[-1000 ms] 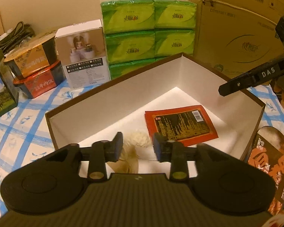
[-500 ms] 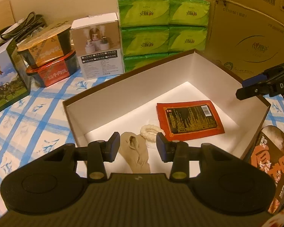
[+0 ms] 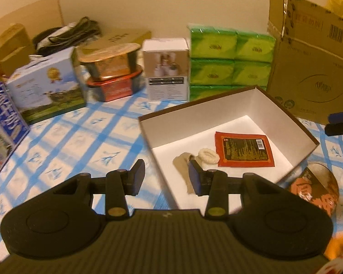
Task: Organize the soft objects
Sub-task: 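Move both grippers back from the box to the items on the bed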
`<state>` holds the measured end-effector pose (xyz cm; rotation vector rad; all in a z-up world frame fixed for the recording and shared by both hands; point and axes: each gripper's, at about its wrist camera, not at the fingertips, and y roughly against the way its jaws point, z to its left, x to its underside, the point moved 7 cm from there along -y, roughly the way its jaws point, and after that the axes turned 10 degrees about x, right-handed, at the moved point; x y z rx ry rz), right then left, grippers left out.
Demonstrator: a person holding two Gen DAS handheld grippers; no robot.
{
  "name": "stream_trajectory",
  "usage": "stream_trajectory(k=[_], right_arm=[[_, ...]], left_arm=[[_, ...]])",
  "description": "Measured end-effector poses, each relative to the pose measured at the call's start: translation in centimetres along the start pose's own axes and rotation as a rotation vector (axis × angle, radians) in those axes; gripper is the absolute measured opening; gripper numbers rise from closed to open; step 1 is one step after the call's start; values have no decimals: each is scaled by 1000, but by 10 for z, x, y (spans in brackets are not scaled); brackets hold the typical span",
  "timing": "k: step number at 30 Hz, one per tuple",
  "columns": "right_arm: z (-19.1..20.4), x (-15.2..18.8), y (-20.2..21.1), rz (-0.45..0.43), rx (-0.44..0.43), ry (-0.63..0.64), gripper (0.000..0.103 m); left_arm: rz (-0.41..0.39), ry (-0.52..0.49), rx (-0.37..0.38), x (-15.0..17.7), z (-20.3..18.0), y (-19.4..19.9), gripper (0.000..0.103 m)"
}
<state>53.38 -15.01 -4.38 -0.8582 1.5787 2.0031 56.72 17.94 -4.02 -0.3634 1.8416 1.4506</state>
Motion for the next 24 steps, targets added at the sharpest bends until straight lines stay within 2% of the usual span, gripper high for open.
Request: stream_trajectory(k=[7, 13, 18, 24], right_arm=[[9, 31, 61, -37, -26, -22, 67], [6, 75, 108, -45, -23, -20, 67], [-1, 113, 142, -42, -7, -31, 67], [-19, 152, 176, -33, 18, -104, 67]], left_arm=[[-23, 25, -56, 34, -10, 73, 39], [-39, 17, -80, 75, -42, 124, 39], [-38, 44, -64, 110, -77, 150, 39], [-43, 54, -27, 147, -126, 165, 39]])
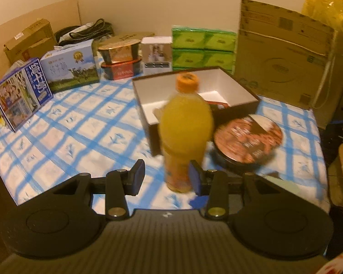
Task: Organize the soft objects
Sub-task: 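Move both grippers back from the box to the items on the bed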
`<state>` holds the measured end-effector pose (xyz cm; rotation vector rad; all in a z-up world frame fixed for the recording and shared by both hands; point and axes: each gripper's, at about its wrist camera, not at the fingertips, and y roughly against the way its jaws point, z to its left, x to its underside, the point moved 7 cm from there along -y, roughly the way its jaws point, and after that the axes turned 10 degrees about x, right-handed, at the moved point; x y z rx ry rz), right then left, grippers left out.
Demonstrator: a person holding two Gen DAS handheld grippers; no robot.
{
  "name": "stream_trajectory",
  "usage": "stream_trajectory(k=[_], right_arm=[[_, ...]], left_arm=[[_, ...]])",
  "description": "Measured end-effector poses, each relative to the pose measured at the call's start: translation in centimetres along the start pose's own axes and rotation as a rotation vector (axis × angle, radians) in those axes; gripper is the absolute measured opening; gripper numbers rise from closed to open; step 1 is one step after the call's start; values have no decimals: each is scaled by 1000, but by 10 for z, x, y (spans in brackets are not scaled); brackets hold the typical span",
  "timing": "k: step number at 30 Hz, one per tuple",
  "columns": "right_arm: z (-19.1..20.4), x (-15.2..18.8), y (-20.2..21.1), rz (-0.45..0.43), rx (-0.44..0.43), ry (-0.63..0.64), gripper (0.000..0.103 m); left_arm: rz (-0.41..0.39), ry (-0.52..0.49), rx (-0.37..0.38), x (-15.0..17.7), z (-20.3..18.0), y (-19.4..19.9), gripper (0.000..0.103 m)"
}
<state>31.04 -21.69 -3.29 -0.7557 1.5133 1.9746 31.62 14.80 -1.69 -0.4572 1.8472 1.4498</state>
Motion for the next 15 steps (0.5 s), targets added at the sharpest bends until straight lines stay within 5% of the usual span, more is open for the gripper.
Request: stream_trajectory(k=[15], right_arm=[[-36, 136, 6, 200, 113, -32, 67]], left_arm=[[77, 53, 30, 102, -89, -23, 39]])
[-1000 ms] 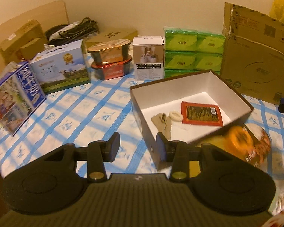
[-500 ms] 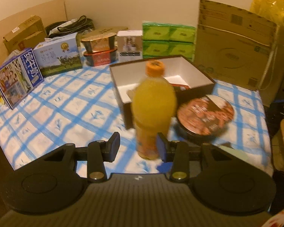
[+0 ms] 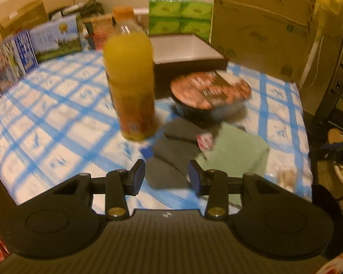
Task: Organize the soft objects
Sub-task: 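Move both grippers back from the box to the items on the bed, then lower the right gripper onto the clear cotton swab bag and grasp it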
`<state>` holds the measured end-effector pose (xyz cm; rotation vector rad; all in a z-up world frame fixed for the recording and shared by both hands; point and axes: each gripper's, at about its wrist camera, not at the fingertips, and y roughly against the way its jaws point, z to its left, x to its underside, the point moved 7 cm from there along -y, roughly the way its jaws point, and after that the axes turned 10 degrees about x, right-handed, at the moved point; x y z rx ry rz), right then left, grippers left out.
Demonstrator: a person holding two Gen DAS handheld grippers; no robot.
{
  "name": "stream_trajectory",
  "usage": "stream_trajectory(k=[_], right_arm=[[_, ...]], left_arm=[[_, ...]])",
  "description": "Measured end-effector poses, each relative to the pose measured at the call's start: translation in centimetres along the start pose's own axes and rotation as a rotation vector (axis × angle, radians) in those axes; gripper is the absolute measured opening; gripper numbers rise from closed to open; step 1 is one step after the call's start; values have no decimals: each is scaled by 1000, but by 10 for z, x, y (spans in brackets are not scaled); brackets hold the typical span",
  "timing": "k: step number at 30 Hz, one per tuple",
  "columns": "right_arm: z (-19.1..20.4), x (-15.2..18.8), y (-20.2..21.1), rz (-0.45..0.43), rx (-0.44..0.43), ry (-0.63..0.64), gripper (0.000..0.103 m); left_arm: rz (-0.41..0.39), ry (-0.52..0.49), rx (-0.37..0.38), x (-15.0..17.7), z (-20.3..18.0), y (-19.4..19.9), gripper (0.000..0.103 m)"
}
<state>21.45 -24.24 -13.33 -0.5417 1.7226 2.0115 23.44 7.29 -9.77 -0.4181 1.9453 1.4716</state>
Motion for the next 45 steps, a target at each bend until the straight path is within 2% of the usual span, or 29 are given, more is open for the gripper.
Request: stream_trajectory(k=[4, 8, 23, 28, 33, 36, 38, 41, 45], right_arm=[[-5, 27, -14, 60, 21, -8, 67], [-5, 37, -22, 86, 28, -6, 67], [-9, 39, -62, 111, 69, -100, 65], [-3, 40, -76, 122, 86, -85, 55], [2, 41, -81, 106, 99, -49, 49], [6, 40, -80, 93, 100, -20, 42], [7, 38, -78, 76, 103, -6, 30], [7, 33, -74, 66, 79, -6, 23], [-1, 25, -63, 50, 48, -44, 21]], left_arm=[[58, 10, 7, 21, -14, -19, 39], [82, -3, 17, 31, -27, -29, 39], [135, -31, 41, 46, -56, -63, 39], [131, -41, 53, 43, -58, -71, 39], [139, -54, 70, 40, -62, -80, 39], [143, -61, 78, 38, -66, -86, 39], [142, -66, 81, 36, -67, -89, 39], [142, -73, 91, 33, -70, -93, 39], [146, -103, 108, 31, -79, -99, 39]])
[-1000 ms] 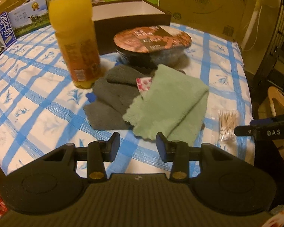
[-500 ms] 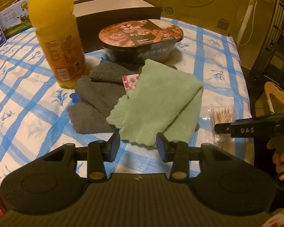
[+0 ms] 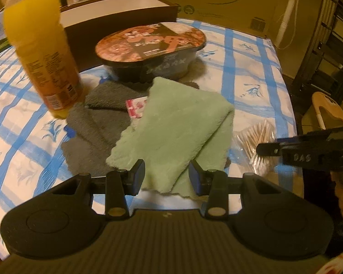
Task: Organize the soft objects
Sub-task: 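Lower the right gripper onto the clear cotton swab bag and grasp it, then grasp the light green towel with the left gripper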
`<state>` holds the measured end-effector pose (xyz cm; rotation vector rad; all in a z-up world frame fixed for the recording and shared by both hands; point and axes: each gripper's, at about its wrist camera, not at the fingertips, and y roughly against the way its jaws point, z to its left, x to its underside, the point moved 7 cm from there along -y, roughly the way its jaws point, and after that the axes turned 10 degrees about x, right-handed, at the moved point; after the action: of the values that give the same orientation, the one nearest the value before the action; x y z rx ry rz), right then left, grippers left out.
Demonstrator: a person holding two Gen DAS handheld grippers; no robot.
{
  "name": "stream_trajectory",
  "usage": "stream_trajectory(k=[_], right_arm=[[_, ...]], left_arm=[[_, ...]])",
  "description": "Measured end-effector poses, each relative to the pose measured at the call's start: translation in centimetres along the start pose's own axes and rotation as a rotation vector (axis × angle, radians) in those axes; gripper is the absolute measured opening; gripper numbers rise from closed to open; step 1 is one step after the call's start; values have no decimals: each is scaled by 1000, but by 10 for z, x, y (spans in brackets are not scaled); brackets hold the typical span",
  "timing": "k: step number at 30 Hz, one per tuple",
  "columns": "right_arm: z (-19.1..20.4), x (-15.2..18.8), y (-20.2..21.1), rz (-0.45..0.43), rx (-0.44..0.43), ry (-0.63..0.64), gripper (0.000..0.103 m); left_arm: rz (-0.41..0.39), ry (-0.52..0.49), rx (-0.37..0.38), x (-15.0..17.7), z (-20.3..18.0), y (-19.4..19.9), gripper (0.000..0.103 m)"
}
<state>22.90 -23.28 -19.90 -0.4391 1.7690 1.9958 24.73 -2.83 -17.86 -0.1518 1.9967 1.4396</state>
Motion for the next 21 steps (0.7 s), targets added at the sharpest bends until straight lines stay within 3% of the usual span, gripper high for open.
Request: stream_trajectory(k=[5, 14, 17, 19, 21], right_arm=[[-16, -8, 15, -26, -8, -47, 21], [-35, -10, 22, -26, -8, -106, 21], [-37, -10, 23, -25, -14, -113, 21], [-37, -10, 24, -25, -15, -114, 21], [-38, -10, 25, -27, -19, -119, 21]], left_arm=[[12, -54, 15, -3, -12, -12, 39], [10, -170, -44, -9, -24, -33, 38], [5, -180, -49, -9, -23, -35, 23], [-3, -172, -34, -10, -21, -34, 8], [-19, -156, -12, -11, -20, -29, 6]])
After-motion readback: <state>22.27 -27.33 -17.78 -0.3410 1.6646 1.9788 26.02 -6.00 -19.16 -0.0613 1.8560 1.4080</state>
